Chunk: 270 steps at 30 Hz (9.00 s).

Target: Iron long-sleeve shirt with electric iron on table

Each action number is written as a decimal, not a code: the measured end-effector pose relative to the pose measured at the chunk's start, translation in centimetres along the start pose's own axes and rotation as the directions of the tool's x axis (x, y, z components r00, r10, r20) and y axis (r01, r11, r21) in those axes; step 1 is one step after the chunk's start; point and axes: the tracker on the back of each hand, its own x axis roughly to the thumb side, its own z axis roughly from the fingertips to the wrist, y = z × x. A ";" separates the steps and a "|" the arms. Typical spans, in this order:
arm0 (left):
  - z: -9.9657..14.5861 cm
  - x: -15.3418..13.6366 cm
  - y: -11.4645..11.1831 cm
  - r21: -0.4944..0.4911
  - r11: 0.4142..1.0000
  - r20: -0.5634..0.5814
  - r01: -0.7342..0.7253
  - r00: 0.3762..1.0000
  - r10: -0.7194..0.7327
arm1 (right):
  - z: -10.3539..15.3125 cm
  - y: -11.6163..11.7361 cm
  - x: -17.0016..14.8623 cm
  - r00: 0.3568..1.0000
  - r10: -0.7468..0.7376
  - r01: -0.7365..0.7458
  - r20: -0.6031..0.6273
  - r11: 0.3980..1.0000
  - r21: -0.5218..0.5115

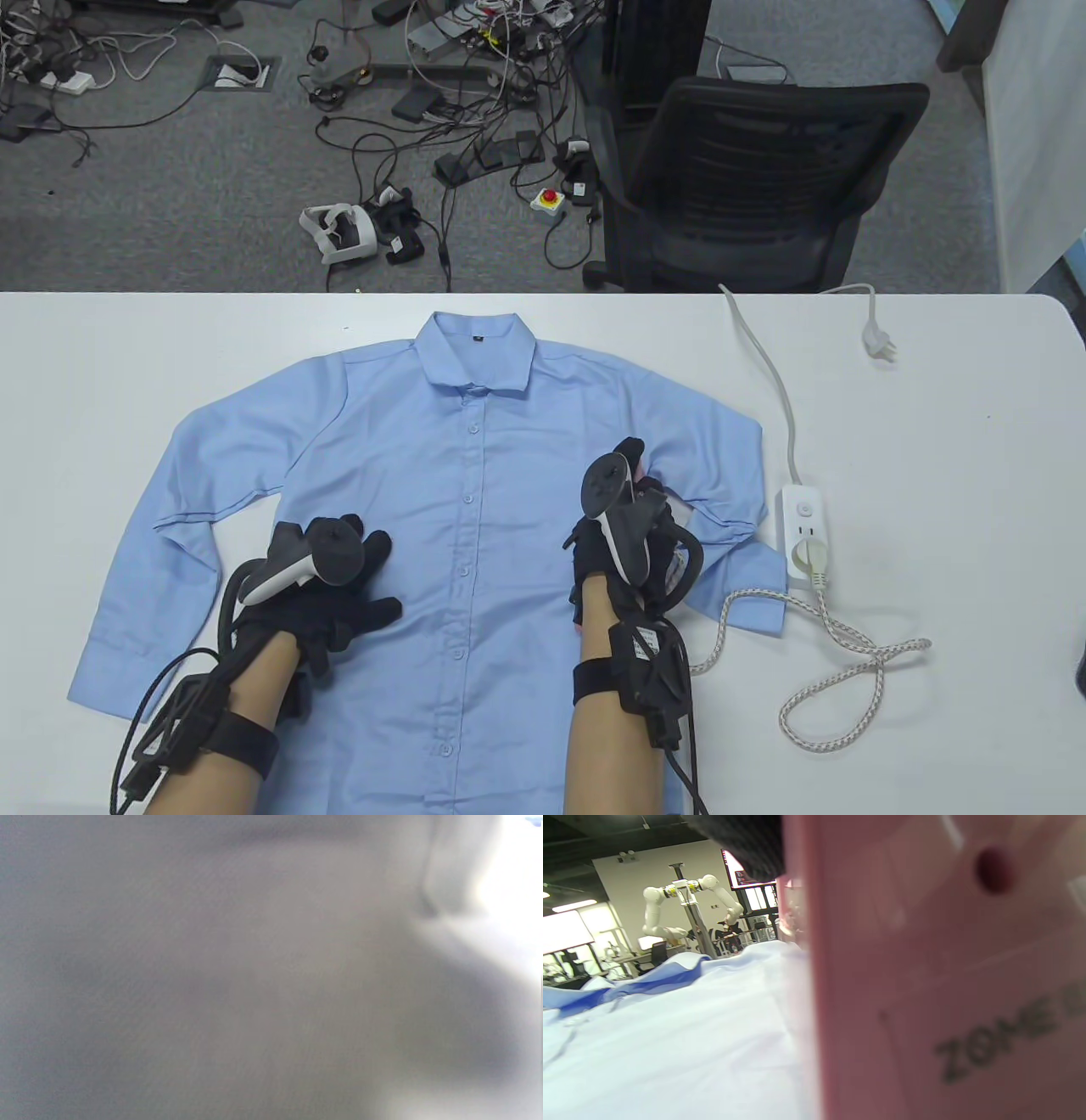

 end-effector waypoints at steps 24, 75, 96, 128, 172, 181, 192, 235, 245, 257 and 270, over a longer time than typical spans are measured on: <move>-0.3 -0.9 0.4 0.017 1.000 -0.019 0.004 1.000 -0.004 | 12.3 1.3 8.2 0.987 -0.096 0.084 0.128 0.992 0.100; 0.0 -1.1 0.0 0.035 0.999 -0.044 0.019 0.999 -0.017 | 8.8 -1.2 -3.6 0.984 0.166 -0.171 -0.068 0.982 -0.086; 0.1 -0.7 0.5 0.008 0.999 -0.042 0.043 0.998 -0.043 | 8.7 -2.0 -3.2 0.990 0.142 -0.142 -0.012 0.989 -0.036; 1.6 6.9 -1.3 -0.067 0.957 0.136 0.284 0.952 -0.273 | 18.8 0.6 6.7 0.954 0.250 -0.250 0.166 0.968 -0.026; 1.3 6.7 -1.6 -0.111 0.949 0.113 0.294 0.953 -0.282 | 12.2 -2.6 -2.3 0.975 0.221 -0.219 -0.004 0.969 0.114; 1.3 6.7 -1.5 -0.116 0.945 0.103 0.304 0.950 -0.293 | 10.9 -3.1 -4.6 0.966 0.258 -0.254 -0.029 0.962 0.105; 1.4 6.8 -1.5 -0.113 0.943 0.103 0.312 0.948 -0.301 | 10.4 -2.9 -5.2 0.976 0.217 -0.214 -0.018 0.970 0.115; 1.2 6.8 -1.6 -0.113 0.947 0.114 0.300 0.951 -0.288 | 23.3 -0.8 3.6 0.958 0.152 -0.197 0.242 0.965 0.173; 1.2 6.8 -1.7 -0.114 0.948 0.113 0.297 0.952 -0.285 | 22.9 -0.6 3.9 0.945 0.261 -0.292 0.199 0.945 0.149; 1.2 6.8 -1.7 -0.112 0.947 0.111 0.302 0.950 -0.291 | 22.6 -0.8 3.7 0.944 0.254 -0.290 0.211 0.943 0.163; 1.2 6.8 -1.7 -0.115 0.948 0.118 0.298 0.951 -0.285 | 22.2 -0.5 4.3 0.936 0.294 -0.324 0.195 0.935 0.142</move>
